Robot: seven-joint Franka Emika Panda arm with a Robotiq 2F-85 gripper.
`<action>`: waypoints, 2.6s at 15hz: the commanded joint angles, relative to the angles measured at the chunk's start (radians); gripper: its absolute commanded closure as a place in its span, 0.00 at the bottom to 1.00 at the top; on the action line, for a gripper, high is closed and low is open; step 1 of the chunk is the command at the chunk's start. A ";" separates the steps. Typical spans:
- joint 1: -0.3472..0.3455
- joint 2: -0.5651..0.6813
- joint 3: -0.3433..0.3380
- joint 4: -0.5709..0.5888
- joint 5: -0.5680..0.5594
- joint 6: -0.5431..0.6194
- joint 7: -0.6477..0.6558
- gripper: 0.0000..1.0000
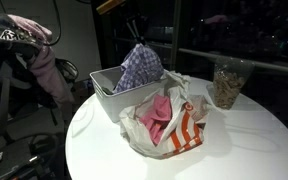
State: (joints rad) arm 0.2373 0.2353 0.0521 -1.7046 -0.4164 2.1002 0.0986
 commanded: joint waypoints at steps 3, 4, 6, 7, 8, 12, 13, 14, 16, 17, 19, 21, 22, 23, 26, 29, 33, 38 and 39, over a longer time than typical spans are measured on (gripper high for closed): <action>-0.048 -0.318 0.003 -0.190 -0.093 0.054 0.180 0.98; -0.062 -0.369 0.008 -0.214 -0.111 0.053 0.205 0.98; -0.096 -0.460 0.019 -0.251 -0.149 0.053 0.258 0.98; -0.117 -0.503 0.025 -0.268 -0.166 0.058 0.283 0.98; -0.136 -0.534 0.033 -0.283 -0.184 0.063 0.306 0.98; -0.203 -0.562 0.047 -0.328 -0.205 0.067 0.328 0.98; -0.216 -0.556 0.044 -0.344 -0.203 0.077 0.326 0.98; -0.225 -0.542 0.042 -0.360 -0.199 0.092 0.326 0.98; -0.238 -0.513 0.039 -0.397 -0.203 0.165 0.324 0.98; -0.245 -0.497 0.042 -0.414 -0.216 0.219 0.337 0.98; -0.256 -0.465 0.050 -0.451 -0.262 0.347 0.364 0.97; -0.270 -0.431 0.052 -0.485 -0.354 0.466 0.390 0.97; -0.276 -0.415 0.051 -0.496 -0.408 0.507 0.405 0.97; -0.277 -0.401 0.045 -0.509 -0.444 0.526 0.401 0.97; -0.255 -0.396 0.022 -0.572 -0.423 0.551 0.307 0.98; -0.247 -0.392 0.017 -0.606 -0.381 0.502 0.203 0.97; -0.223 -0.325 0.005 -0.620 -0.198 0.529 0.023 0.97; -0.162 -0.238 0.031 -0.629 0.234 0.620 -0.298 0.98; -0.151 -0.232 0.040 -0.625 0.316 0.635 -0.359 0.98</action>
State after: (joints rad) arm 0.0501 -0.0207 0.0783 -2.3385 -0.2927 2.6708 -0.1030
